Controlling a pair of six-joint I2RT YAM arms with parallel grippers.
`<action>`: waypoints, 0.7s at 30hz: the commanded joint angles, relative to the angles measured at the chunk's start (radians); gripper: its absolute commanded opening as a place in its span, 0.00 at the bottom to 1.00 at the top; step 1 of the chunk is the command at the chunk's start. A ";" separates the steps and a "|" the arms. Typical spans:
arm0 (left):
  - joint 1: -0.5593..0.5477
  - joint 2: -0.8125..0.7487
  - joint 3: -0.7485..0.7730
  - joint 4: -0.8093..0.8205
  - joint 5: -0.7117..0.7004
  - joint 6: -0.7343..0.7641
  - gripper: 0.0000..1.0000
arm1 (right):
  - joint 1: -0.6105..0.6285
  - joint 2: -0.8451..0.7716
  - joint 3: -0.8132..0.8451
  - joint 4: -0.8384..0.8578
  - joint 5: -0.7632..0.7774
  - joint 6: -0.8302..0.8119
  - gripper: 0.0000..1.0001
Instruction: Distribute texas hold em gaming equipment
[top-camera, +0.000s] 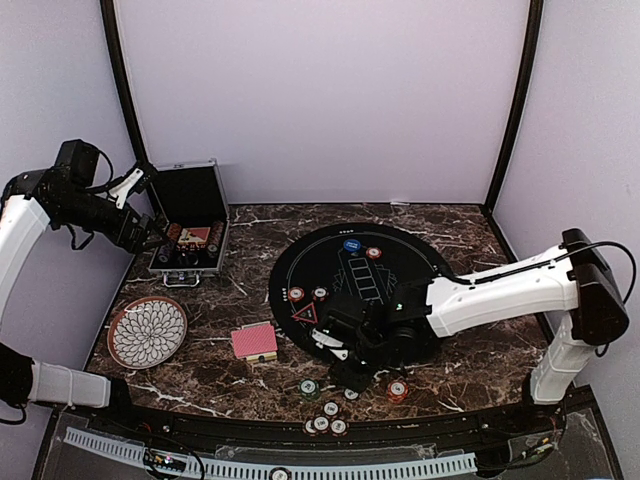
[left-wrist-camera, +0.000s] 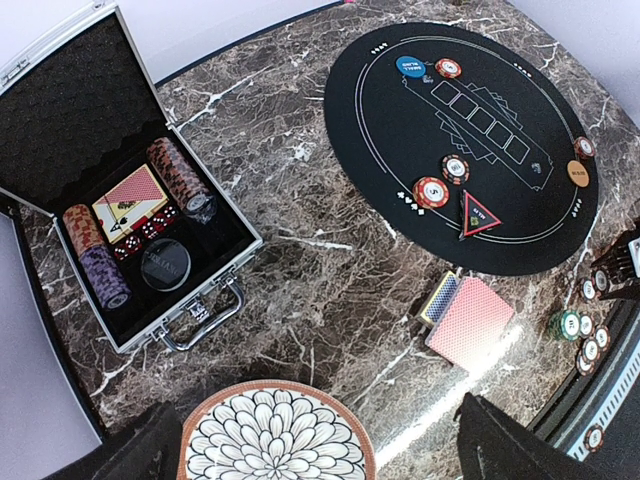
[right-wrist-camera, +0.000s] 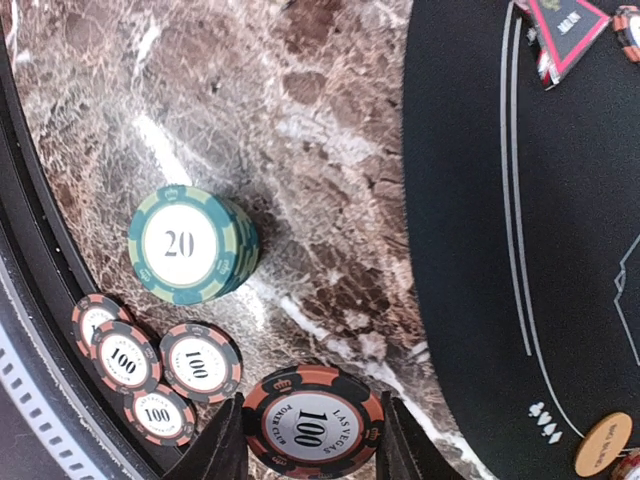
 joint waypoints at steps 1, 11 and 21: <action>0.006 -0.007 0.030 -0.035 0.013 0.011 0.99 | -0.084 -0.050 0.059 -0.034 0.037 0.006 0.20; 0.006 -0.007 0.022 -0.030 0.017 0.008 0.99 | -0.477 0.050 0.206 -0.032 0.121 -0.050 0.17; 0.006 -0.007 0.020 -0.027 0.023 0.006 0.99 | -0.733 0.373 0.568 -0.010 0.119 -0.053 0.17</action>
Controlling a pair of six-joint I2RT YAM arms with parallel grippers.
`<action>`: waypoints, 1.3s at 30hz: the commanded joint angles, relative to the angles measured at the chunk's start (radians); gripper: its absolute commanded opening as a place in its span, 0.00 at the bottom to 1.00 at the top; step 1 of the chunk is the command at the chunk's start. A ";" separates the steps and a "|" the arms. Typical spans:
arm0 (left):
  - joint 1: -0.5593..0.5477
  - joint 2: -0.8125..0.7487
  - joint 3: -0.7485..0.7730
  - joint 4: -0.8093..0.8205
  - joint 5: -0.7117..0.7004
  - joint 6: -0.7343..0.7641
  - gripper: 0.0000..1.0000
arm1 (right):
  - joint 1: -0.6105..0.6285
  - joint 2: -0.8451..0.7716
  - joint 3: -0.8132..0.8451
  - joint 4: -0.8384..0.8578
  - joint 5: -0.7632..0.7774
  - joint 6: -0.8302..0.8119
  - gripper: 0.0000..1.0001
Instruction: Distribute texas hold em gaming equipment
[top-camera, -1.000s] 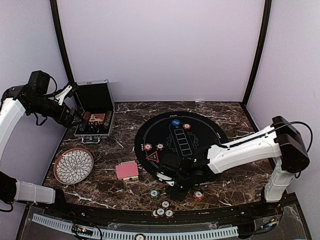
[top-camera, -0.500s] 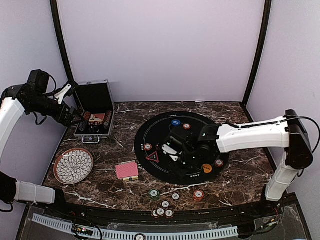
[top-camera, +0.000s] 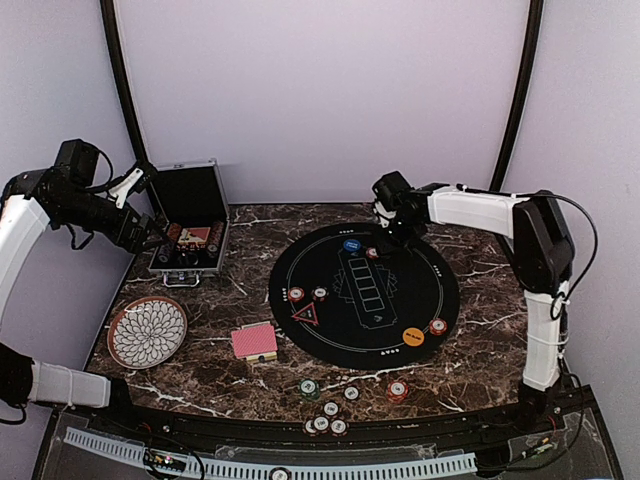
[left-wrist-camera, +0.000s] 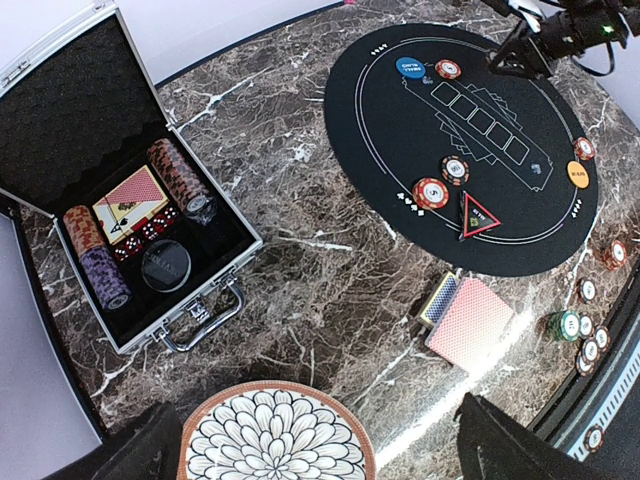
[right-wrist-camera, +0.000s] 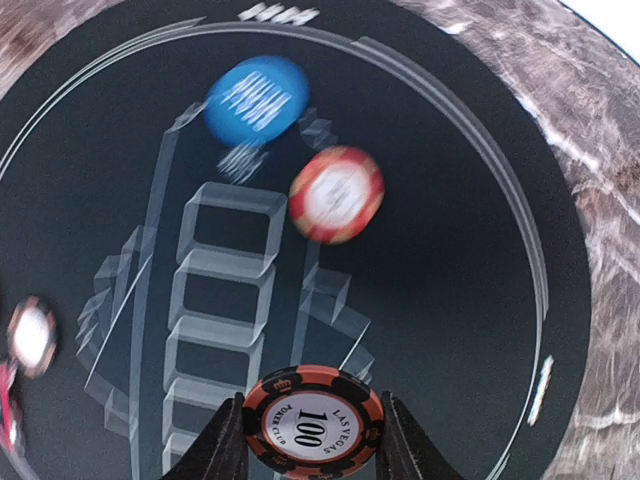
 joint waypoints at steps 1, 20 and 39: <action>0.006 -0.007 0.019 -0.027 0.023 0.006 0.99 | -0.067 0.119 0.156 0.013 0.006 0.003 0.17; 0.006 -0.015 0.007 -0.032 0.020 0.016 0.99 | -0.170 0.378 0.312 -0.003 -0.045 0.030 0.37; 0.006 -0.026 -0.008 -0.026 0.024 0.010 0.99 | 0.061 -0.070 0.052 -0.042 0.020 0.033 0.66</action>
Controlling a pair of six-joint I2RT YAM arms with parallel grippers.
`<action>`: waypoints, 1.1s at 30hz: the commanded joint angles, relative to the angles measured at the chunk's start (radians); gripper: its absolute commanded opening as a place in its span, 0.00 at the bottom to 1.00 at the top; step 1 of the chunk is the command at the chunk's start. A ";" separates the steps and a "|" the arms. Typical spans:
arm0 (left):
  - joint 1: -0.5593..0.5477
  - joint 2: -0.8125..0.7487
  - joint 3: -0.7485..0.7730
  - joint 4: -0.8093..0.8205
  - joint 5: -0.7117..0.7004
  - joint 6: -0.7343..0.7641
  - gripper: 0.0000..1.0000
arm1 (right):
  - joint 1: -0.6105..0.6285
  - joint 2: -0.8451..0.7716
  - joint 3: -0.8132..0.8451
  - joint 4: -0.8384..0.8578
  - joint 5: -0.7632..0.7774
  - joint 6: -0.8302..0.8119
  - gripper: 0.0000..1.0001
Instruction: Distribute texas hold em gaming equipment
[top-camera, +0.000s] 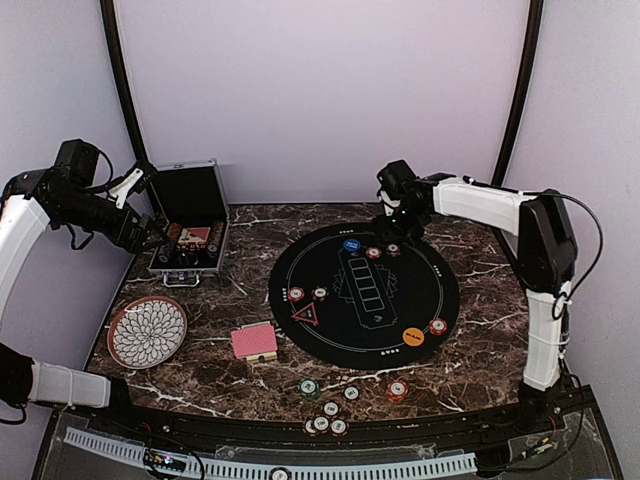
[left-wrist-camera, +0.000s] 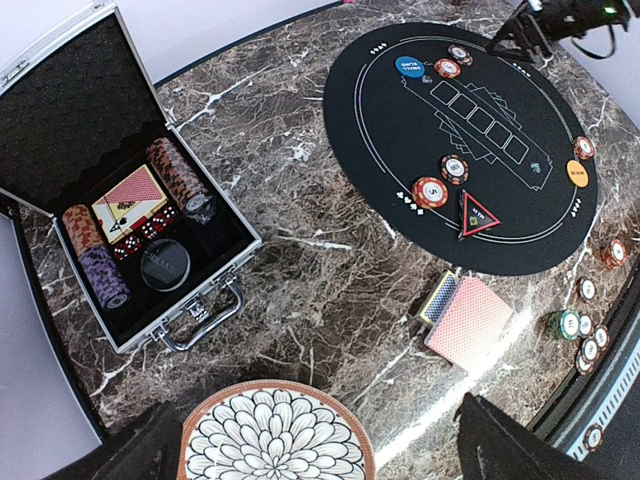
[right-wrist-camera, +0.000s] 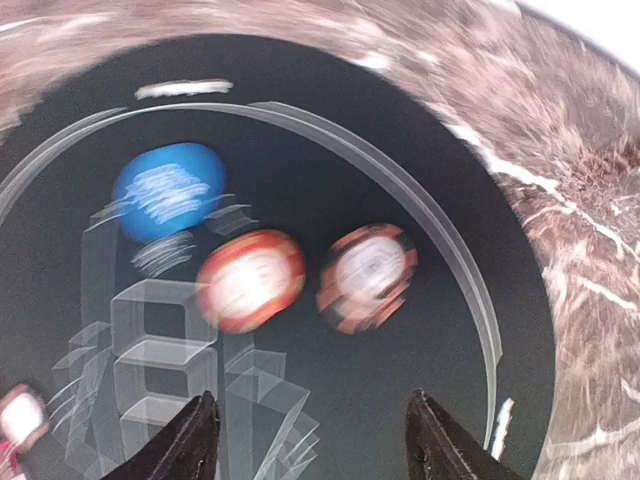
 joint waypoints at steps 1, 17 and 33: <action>0.006 -0.026 -0.013 -0.021 0.024 0.009 0.99 | 0.201 -0.222 -0.153 -0.004 0.036 -0.010 0.67; 0.006 -0.030 -0.021 -0.029 0.029 0.009 0.99 | 0.841 -0.478 -0.602 0.033 -0.167 0.015 0.62; 0.006 -0.008 0.017 -0.056 0.030 0.006 0.99 | 0.902 -0.388 -0.604 0.078 -0.187 -0.071 0.70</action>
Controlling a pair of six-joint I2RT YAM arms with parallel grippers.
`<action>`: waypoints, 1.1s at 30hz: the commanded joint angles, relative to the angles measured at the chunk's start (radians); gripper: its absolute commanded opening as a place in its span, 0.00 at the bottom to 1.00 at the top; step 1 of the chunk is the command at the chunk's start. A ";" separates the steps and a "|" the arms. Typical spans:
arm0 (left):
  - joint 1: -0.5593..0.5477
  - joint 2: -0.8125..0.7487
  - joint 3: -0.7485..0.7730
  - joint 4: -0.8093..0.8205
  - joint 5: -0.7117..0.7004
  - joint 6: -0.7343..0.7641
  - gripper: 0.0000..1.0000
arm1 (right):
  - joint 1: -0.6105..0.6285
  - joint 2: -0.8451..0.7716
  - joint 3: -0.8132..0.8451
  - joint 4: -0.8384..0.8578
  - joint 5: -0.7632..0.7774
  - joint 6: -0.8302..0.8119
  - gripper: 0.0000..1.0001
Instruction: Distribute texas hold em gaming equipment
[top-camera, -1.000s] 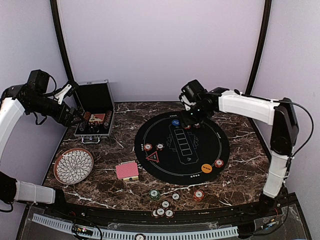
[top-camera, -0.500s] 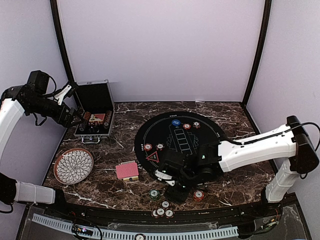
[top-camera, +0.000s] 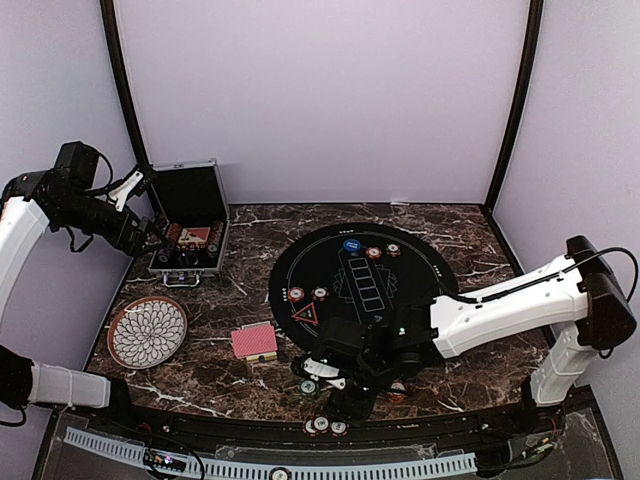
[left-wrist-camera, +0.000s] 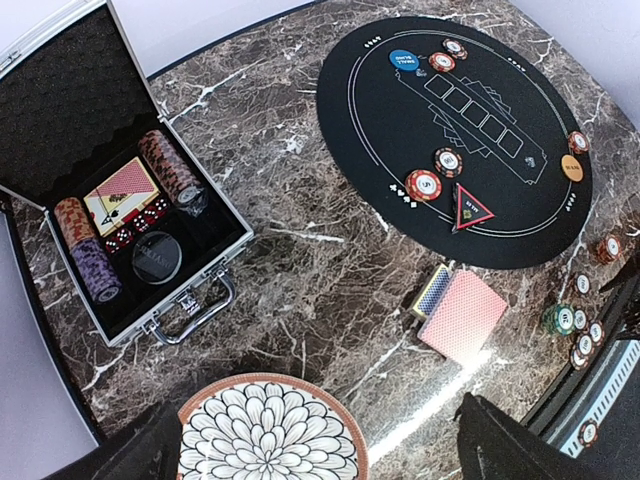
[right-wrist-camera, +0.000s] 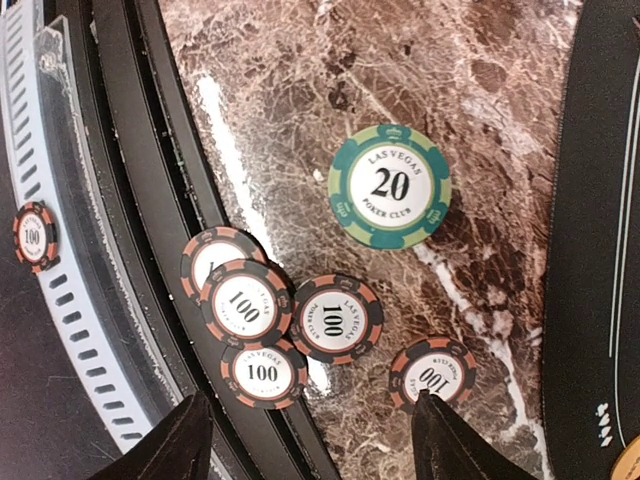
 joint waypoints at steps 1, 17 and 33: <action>0.006 0.002 0.030 -0.040 0.020 0.009 0.99 | 0.009 0.043 0.017 0.022 0.002 -0.038 0.70; 0.006 0.006 0.031 -0.053 0.025 0.021 0.99 | 0.044 0.130 0.033 0.087 -0.012 -0.156 0.75; 0.006 -0.036 0.025 -0.086 0.021 0.032 0.99 | 0.077 0.224 0.068 0.128 0.039 -0.186 0.69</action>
